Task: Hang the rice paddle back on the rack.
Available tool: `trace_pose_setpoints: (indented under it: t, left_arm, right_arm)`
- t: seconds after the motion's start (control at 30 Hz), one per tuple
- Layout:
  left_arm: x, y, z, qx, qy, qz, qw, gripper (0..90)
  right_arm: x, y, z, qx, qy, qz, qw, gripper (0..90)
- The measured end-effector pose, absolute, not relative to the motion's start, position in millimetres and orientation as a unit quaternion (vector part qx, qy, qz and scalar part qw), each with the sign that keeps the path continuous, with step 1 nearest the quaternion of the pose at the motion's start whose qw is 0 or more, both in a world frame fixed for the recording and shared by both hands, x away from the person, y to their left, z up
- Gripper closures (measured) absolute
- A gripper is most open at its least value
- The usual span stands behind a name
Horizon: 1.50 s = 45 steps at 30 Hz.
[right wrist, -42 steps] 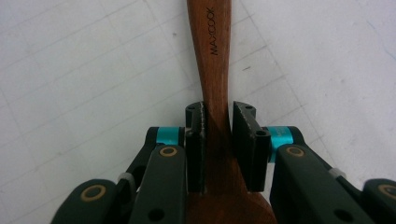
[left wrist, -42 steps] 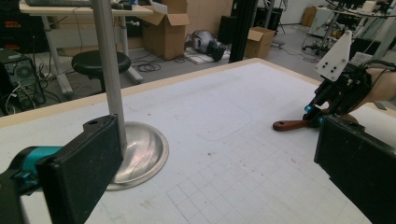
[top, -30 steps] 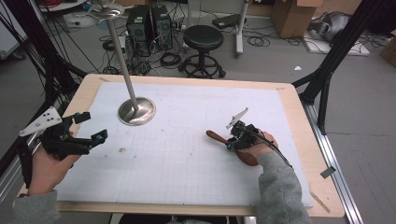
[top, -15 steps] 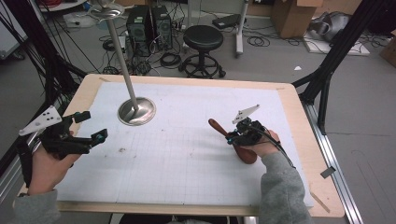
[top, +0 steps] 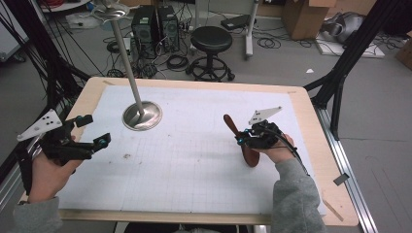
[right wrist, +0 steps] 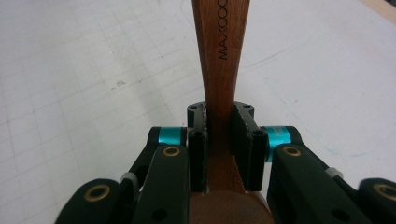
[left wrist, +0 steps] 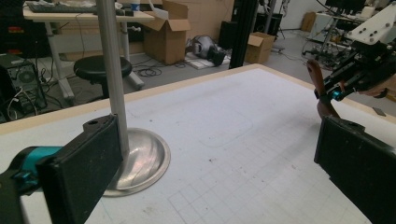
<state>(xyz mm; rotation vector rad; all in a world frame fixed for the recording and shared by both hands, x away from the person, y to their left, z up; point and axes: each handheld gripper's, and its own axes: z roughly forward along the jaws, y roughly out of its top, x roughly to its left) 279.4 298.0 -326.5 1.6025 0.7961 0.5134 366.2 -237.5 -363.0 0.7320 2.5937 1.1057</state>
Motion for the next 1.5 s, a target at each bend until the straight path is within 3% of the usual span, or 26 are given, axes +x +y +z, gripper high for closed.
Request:
trace_pose_setpoints:
  t: [1.07,1.5]
  left_arm:
    - [275,310,-322,0.675,0.348,0.228,0.609,1.7]
    - [275,308,-323,0.675,0.347,0.234,0.607,1.7]
  right_arm:
    - [360,-241,-350,0.253,0.846,0.448,0.140,77.2]
    - [365,-233,-328,0.255,0.826,0.485,0.133,77.2]
